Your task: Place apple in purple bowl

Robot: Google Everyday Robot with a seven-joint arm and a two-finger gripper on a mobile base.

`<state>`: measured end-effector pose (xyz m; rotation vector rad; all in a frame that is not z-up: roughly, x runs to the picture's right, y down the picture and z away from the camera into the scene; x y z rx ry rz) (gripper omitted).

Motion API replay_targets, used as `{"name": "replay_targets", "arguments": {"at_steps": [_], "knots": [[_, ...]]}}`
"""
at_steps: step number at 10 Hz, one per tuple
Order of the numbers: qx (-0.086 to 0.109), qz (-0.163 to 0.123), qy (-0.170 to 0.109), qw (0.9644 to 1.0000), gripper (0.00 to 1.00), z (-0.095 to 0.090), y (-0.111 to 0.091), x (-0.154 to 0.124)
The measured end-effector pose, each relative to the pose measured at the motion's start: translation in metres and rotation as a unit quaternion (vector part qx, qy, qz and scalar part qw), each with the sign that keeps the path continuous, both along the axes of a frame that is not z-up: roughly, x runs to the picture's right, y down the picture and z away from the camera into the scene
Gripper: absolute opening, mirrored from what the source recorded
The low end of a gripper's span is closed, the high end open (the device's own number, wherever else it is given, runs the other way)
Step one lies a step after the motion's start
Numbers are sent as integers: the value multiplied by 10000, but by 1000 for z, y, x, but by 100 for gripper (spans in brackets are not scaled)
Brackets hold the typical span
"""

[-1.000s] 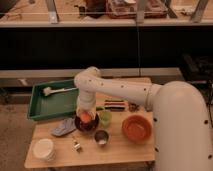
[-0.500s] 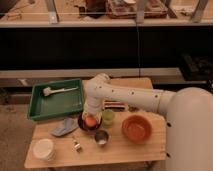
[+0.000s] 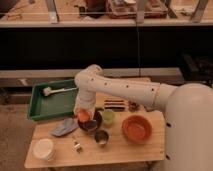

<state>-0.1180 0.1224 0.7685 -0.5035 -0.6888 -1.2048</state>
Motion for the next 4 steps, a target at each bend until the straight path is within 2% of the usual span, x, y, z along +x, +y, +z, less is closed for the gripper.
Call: {"name": "replay_targets", "arguments": {"at_steps": [2, 4], "knots": [[13, 17, 167, 9999, 80, 7, 4, 9], [30, 60, 184, 9998, 80, 8, 3, 12]]}}
